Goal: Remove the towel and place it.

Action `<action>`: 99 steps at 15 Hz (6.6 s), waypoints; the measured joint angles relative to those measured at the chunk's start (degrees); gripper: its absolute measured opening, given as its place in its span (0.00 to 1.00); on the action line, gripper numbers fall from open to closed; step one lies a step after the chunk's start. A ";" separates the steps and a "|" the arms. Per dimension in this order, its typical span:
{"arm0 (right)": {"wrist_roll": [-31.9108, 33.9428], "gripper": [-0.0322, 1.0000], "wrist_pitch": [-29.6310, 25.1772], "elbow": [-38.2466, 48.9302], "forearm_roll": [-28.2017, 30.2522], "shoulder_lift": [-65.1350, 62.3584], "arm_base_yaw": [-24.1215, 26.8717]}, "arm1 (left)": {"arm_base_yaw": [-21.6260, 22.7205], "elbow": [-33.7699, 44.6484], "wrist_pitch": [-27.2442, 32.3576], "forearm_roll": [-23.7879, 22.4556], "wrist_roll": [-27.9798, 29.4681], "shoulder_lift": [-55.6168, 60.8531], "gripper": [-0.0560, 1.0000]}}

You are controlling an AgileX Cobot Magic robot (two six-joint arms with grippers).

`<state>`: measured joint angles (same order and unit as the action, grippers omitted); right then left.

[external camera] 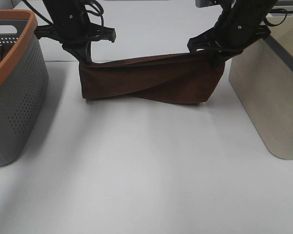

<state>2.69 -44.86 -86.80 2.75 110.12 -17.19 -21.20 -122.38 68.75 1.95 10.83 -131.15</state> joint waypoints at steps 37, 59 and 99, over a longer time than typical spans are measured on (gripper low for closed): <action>-6.88 0.72 -13.64 15.47 -10.89 -0.06 0.29 | -6.59 31.23 0.92 9.68 -7.73 6.07 0.73; -7.10 0.72 -23.89 26.41 -9.11 -55.06 0.34 | -6.59 46.24 0.80 -0.63 -4.47 71.05 0.80; -11.63 0.72 -16.44 57.81 -6.82 -104.45 14.32 | 18.68 93.79 -8.37 2.81 -16.67 127.83 0.80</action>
<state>-8.94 -61.31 -28.99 -4.07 5.67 -2.86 -2.52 -28.59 60.39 4.76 -5.84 -3.32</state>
